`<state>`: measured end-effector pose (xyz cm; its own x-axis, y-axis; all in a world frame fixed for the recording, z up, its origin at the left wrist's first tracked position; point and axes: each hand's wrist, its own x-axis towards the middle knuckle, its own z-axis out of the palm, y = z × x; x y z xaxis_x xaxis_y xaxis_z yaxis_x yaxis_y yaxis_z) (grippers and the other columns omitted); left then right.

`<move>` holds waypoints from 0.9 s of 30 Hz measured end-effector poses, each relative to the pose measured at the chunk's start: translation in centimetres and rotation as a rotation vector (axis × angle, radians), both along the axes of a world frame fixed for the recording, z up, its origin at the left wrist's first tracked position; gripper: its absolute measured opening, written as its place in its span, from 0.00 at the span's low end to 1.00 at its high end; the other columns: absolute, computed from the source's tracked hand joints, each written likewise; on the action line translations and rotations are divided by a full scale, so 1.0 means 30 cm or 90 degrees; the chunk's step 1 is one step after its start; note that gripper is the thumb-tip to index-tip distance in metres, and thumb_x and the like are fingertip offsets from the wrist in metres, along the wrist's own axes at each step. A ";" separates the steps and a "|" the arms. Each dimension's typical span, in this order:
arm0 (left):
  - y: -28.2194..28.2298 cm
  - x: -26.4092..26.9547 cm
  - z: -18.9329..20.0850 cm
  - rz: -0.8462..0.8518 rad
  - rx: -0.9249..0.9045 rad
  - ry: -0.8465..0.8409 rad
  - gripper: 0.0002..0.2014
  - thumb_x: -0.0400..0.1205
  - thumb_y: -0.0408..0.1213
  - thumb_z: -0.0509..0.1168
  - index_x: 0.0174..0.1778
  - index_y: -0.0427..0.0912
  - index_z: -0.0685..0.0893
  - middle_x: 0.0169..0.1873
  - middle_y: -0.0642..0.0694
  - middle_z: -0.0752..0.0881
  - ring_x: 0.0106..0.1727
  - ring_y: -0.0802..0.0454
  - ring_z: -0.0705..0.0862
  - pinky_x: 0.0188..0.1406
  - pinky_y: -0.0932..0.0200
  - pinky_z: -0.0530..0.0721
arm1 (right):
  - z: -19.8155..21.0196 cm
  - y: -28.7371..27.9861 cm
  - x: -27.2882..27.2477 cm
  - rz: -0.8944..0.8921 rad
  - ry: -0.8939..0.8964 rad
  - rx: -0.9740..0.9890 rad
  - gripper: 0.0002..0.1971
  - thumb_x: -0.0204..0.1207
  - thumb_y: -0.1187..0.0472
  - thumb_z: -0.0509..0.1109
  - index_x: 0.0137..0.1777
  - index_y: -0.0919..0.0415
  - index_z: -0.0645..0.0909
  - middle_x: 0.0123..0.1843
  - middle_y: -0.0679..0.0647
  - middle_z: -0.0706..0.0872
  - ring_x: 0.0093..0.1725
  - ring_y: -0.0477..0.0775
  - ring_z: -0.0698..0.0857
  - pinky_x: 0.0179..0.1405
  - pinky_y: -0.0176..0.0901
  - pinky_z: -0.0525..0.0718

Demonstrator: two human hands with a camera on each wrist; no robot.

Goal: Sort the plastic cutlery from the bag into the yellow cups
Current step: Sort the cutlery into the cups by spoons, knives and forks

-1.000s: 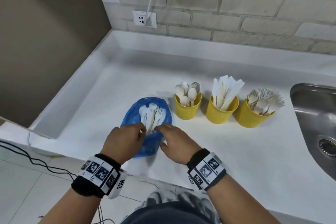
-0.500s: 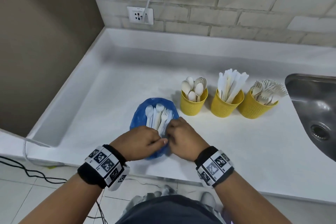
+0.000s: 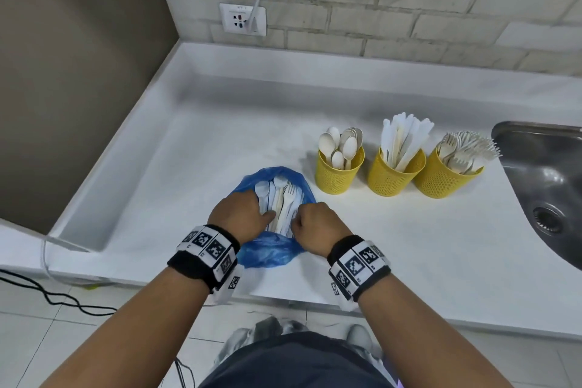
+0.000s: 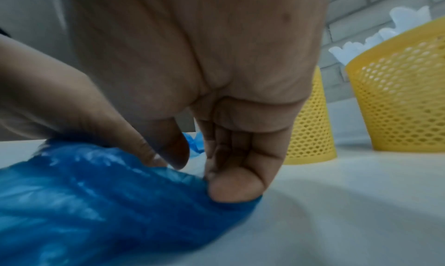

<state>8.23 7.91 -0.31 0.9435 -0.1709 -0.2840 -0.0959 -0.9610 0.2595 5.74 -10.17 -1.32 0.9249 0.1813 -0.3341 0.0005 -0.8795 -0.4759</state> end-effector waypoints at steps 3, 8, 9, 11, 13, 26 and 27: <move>-0.022 0.001 -0.024 0.046 -0.082 0.005 0.11 0.85 0.51 0.67 0.45 0.48 0.80 0.33 0.56 0.79 0.40 0.53 0.81 0.40 0.60 0.74 | -0.011 0.021 0.028 -0.088 0.009 0.046 0.14 0.85 0.54 0.66 0.40 0.61 0.75 0.42 0.62 0.86 0.43 0.63 0.84 0.39 0.44 0.73; -0.034 0.023 -0.056 0.091 -0.157 0.055 0.13 0.82 0.51 0.70 0.39 0.46 0.90 0.31 0.54 0.87 0.36 0.58 0.84 0.29 0.68 0.73 | -0.026 0.050 0.045 -0.184 0.076 0.156 0.18 0.80 0.52 0.70 0.32 0.61 0.80 0.30 0.59 0.89 0.29 0.57 0.88 0.38 0.49 0.92; -0.034 0.026 -0.058 0.093 -0.160 0.059 0.13 0.82 0.50 0.71 0.36 0.46 0.88 0.29 0.54 0.86 0.34 0.59 0.83 0.28 0.68 0.72 | -0.026 0.050 0.046 -0.198 0.098 0.178 0.17 0.81 0.54 0.70 0.34 0.63 0.82 0.30 0.61 0.90 0.25 0.54 0.87 0.36 0.47 0.92; -0.036 0.031 -0.057 0.105 -0.168 0.068 0.14 0.81 0.48 0.72 0.32 0.46 0.84 0.27 0.54 0.83 0.31 0.61 0.80 0.26 0.66 0.70 | -0.024 0.045 0.047 -0.215 0.127 0.201 0.16 0.81 0.56 0.71 0.35 0.65 0.84 0.30 0.62 0.91 0.21 0.51 0.86 0.30 0.42 0.89; -0.038 0.035 -0.050 0.113 -0.164 0.078 0.13 0.80 0.47 0.72 0.33 0.43 0.85 0.27 0.52 0.83 0.31 0.57 0.81 0.26 0.65 0.71 | -0.026 0.040 0.045 -0.229 0.134 0.208 0.15 0.80 0.56 0.72 0.35 0.66 0.86 0.30 0.62 0.92 0.21 0.50 0.86 0.30 0.42 0.88; -0.031 0.043 -0.071 0.169 -0.052 0.088 0.39 0.74 0.62 0.74 0.76 0.47 0.72 0.72 0.36 0.75 0.69 0.39 0.80 0.56 0.52 0.82 | 0.004 0.070 0.036 -0.228 0.138 0.193 0.17 0.81 0.54 0.71 0.50 0.72 0.86 0.39 0.66 0.92 0.39 0.66 0.93 0.49 0.59 0.94; -0.029 0.043 -0.069 0.179 -0.094 0.081 0.39 0.73 0.58 0.77 0.76 0.46 0.72 0.70 0.38 0.77 0.67 0.40 0.81 0.54 0.54 0.82 | 0.004 0.074 0.037 -0.229 0.142 0.193 0.17 0.81 0.54 0.72 0.51 0.72 0.86 0.39 0.66 0.92 0.39 0.66 0.94 0.49 0.59 0.94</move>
<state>9.52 7.02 -2.37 0.9178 0.0435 -0.3946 0.2101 -0.8965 0.3900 6.85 -7.95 -1.19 0.8590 -0.0158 -0.5118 -0.4070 -0.6276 -0.6637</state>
